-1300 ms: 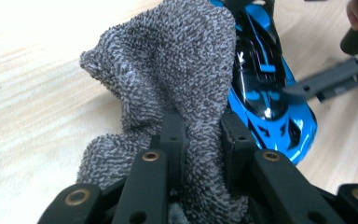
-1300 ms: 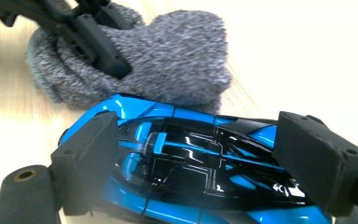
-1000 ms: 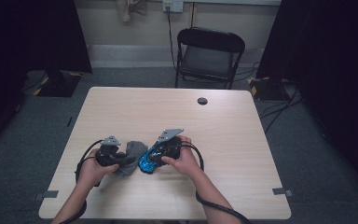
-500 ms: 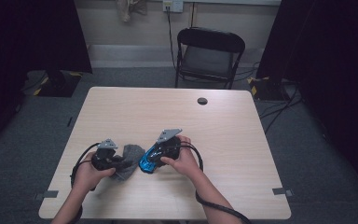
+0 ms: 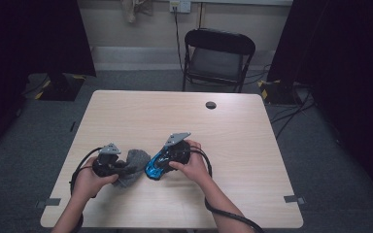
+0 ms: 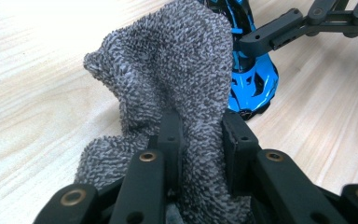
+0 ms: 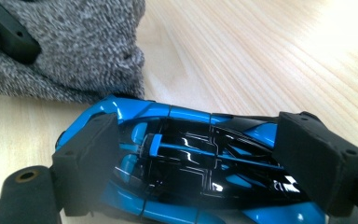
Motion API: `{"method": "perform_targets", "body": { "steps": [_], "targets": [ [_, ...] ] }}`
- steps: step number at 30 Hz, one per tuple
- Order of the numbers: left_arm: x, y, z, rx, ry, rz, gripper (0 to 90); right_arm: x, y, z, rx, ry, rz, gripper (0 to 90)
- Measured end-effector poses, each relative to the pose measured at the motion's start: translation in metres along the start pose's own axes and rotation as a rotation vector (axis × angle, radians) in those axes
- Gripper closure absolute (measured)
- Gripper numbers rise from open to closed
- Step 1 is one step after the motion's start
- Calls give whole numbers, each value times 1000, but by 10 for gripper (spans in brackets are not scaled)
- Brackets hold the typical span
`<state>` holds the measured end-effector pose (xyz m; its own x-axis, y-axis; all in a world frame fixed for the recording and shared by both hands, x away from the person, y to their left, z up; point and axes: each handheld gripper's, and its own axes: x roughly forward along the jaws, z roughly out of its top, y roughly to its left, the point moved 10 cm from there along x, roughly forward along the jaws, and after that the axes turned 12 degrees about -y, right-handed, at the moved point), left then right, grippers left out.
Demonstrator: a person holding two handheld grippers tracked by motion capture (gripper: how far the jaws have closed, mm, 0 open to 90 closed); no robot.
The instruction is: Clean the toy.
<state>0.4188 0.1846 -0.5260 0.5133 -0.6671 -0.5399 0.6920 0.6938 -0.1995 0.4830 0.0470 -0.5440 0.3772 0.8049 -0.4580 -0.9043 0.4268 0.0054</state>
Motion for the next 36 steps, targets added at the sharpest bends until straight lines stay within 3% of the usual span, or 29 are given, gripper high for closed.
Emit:
{"method": "perform_targets", "body": {
  "steps": [5, 10, 21, 28, 36],
  "targets": [
    [-5, -1, 5, -1, -18, -3, 723, -1, 1, 1, -14, 30, -15, 148],
    [-9, -2, 11, 5, -37, -1, 723, -6, 3, 4, 26, 30, 2, 153],
    [-3, -11, 33, 23, -64, -15, 723, -42, -22, 0, 48, 41, -37, 156],
    [2, -28, 64, 54, -86, -50, 723, -73, -36, -9, 49, 37, -60, 152],
    [25, -58, 95, 98, -98, -102, 722, -103, -48, -36, 83, 49, -92, 153]
  ]
}}
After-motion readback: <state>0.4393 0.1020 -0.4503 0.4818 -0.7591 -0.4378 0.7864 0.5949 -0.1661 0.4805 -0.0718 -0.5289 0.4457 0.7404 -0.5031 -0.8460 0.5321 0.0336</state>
